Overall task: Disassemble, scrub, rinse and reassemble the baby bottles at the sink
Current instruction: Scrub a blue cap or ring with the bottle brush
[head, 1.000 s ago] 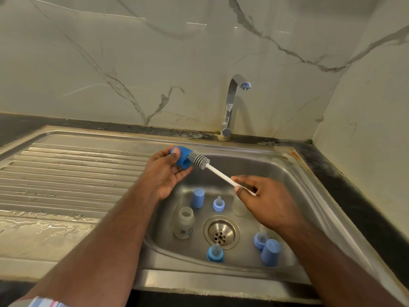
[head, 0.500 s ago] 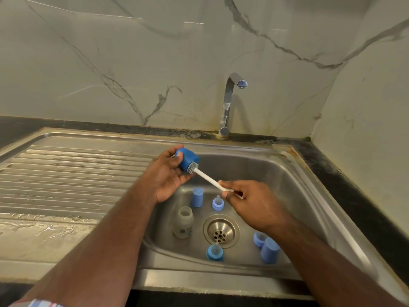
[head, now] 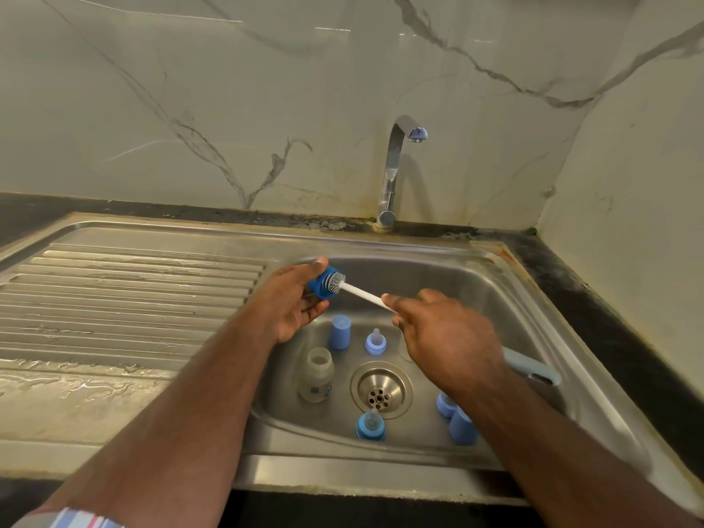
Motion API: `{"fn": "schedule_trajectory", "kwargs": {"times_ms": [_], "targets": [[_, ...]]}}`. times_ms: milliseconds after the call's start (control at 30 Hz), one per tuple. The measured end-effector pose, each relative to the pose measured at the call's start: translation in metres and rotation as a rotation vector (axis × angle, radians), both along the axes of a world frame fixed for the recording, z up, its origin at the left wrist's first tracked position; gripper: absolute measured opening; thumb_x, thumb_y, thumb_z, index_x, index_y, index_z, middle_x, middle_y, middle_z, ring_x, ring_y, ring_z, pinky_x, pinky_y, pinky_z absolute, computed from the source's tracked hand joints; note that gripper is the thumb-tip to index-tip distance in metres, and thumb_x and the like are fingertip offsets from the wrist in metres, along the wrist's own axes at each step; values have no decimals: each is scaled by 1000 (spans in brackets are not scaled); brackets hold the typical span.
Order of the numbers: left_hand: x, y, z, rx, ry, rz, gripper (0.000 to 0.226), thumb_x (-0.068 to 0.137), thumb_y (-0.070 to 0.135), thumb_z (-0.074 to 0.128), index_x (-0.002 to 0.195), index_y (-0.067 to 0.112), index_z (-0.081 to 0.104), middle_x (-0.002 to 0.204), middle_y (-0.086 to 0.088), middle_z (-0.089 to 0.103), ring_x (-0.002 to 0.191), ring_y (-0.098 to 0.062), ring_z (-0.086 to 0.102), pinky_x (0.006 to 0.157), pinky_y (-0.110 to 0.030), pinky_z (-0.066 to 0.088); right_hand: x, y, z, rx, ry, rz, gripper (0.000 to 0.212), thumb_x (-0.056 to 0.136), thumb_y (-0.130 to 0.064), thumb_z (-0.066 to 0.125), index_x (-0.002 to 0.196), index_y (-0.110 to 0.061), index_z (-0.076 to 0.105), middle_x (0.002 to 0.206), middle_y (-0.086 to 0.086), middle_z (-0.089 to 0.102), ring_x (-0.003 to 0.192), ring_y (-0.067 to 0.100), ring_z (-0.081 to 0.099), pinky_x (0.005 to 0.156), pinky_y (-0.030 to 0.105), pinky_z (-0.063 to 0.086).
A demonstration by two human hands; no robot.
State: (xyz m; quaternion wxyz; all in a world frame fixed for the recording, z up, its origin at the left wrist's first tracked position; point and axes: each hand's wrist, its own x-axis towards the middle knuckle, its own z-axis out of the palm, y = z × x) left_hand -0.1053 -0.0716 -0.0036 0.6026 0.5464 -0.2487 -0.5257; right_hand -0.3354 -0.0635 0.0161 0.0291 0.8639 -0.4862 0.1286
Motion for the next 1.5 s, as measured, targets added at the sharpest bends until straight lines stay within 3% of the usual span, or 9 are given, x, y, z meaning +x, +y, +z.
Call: {"fn": "schedule_trajectory", "kwargs": {"times_ms": [200,400,533,700,800,1100,1267,1400,1500], "targets": [[2,-1,3,-79,102,-30,25,96,14,67,120,10,63,111,-15,70,91,-21,69,83,-32,57,6,1,-1,111,-22,25,43,104,-35,42,147,-42,41,96,-8,53,84,15,58,72,32,51],[6,0,2,-149,164,-45,29,97,3,60,124,13,63,123,-17,67,107,-29,70,86,-38,58,-5,-1,1,339,-388,34,33,102,-34,52,133,-41,61,80,-20,63,66,-10,57,57,8,40],[5,1,3,-164,186,-59,37,94,0,61,129,12,62,129,-19,64,109,-33,71,89,-43,60,-1,2,-1,138,-176,-5,39,104,-37,42,142,-41,51,104,-9,63,93,12,61,83,35,52],[3,6,9,-189,196,-68,30,99,-2,54,124,12,63,128,-19,63,112,-33,68,88,-41,60,-1,2,2,386,-357,76,34,101,-32,54,134,-39,61,71,-20,61,62,-6,58,55,9,40],[4,6,10,-208,238,-58,31,99,-2,53,126,10,62,130,-22,63,114,-36,68,88,-42,61,-8,-2,0,470,-558,32,30,99,-31,60,127,-39,67,63,-24,62,60,-9,57,58,10,39],[-5,0,10,-175,258,0,33,95,0,63,126,9,60,125,-18,63,108,-30,68,83,-40,60,7,8,4,272,-232,40,38,102,-34,49,139,-39,56,108,-11,73,88,8,67,83,30,55],[-5,-1,6,-218,260,21,23,93,3,66,113,13,62,118,-15,65,99,-27,71,78,-38,61,1,5,-2,503,-561,31,32,99,-31,59,129,-40,64,65,-27,64,59,-6,57,62,19,44],[-4,-2,5,-230,225,16,27,90,5,68,114,14,61,122,-17,66,100,-30,73,82,-42,61,3,6,1,209,-302,-12,39,102,-30,49,140,-38,54,104,-11,67,90,5,61,80,26,49],[-4,-1,5,-242,198,22,26,92,2,66,116,12,60,118,-17,67,89,-26,76,75,-38,64,8,12,5,188,-190,35,41,103,-32,45,144,-36,50,112,-3,69,99,17,64,86,36,53]]}}
